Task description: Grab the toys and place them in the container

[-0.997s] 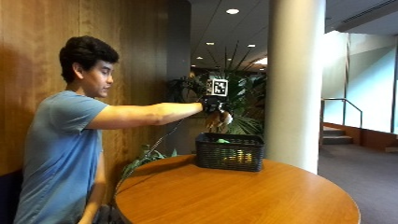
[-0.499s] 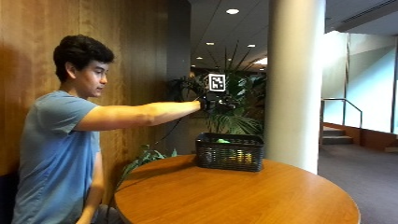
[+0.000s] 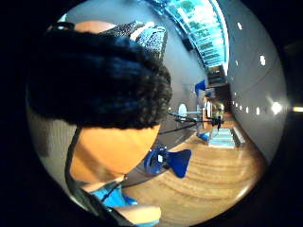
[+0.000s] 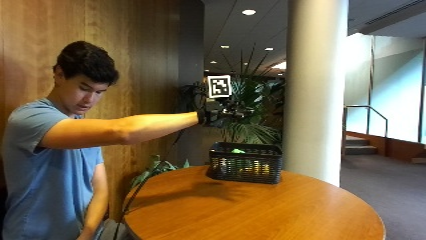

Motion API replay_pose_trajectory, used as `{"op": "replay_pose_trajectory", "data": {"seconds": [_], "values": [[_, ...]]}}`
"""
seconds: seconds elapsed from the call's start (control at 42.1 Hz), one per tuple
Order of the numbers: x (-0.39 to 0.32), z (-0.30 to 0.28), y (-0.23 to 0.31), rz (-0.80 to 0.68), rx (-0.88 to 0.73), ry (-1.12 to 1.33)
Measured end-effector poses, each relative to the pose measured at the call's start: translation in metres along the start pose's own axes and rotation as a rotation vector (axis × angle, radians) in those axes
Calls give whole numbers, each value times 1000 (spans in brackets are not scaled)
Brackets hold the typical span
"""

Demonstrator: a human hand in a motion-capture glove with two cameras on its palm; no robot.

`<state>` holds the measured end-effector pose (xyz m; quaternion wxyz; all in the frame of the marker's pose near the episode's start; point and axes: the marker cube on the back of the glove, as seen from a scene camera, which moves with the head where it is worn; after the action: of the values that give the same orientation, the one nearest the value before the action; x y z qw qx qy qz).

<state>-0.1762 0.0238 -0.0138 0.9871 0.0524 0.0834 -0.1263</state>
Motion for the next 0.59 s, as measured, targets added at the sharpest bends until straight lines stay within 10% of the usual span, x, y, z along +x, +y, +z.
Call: {"op": "replay_pose_trajectory", "data": {"seconds": [0.594], "values": [[118,79,70,203,-52,-68]]}}
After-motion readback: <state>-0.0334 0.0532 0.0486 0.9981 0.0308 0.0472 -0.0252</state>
